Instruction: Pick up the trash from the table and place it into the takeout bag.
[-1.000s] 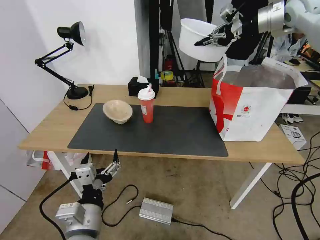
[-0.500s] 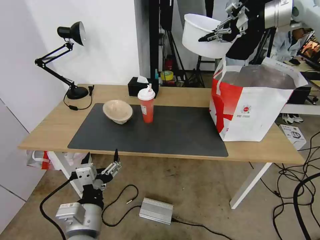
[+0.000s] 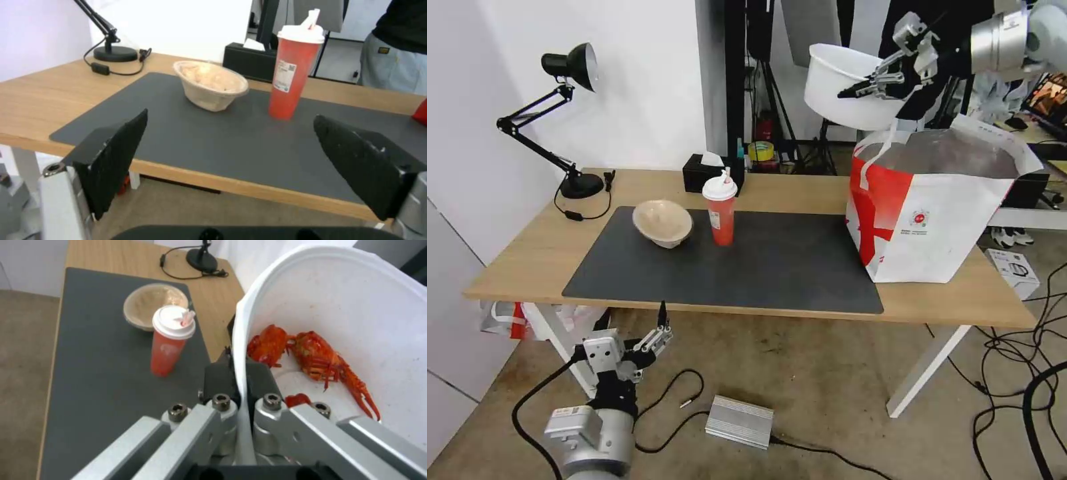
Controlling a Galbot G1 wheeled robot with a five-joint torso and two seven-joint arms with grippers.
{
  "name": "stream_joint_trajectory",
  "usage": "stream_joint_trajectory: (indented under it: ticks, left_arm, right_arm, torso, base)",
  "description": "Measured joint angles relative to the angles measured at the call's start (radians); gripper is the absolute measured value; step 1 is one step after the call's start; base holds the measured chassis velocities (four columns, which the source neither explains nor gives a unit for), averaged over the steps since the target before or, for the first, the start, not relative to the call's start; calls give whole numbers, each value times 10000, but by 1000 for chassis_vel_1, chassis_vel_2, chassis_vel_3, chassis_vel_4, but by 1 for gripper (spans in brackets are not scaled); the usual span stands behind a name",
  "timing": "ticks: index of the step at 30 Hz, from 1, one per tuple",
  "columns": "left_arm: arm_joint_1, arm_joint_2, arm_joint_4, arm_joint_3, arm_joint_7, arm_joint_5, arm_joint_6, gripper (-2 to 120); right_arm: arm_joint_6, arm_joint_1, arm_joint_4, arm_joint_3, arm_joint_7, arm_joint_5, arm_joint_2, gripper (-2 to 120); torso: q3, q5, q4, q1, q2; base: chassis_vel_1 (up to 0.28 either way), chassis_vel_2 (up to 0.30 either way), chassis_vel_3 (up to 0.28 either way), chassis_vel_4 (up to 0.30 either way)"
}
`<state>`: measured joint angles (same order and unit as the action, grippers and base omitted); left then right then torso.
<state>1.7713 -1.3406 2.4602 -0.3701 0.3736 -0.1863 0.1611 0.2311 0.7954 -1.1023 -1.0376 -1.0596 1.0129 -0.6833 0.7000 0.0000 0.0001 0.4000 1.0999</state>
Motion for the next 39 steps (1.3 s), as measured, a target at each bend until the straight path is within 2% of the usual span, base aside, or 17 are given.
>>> stream_joint_trajectory:
  ticks: [18, 39]
  left_arm:
    - [48, 117, 19, -28, 4, -12, -12, 100]
    - [141, 177, 99, -14, 6, 4, -17, 100]
  right_arm:
    - [-50, -241, -122, 199, -165, -178, 1101, 0]
    - [-98, -585, -308, 434, -215, -242, 1796, 0]
  torso:
    - [0, 1, -1, -1, 0]
    - [0, 0, -1, 0, 0]
  base:
    - [0, 0, 0, 0]
    - [0, 0, 0, 0]
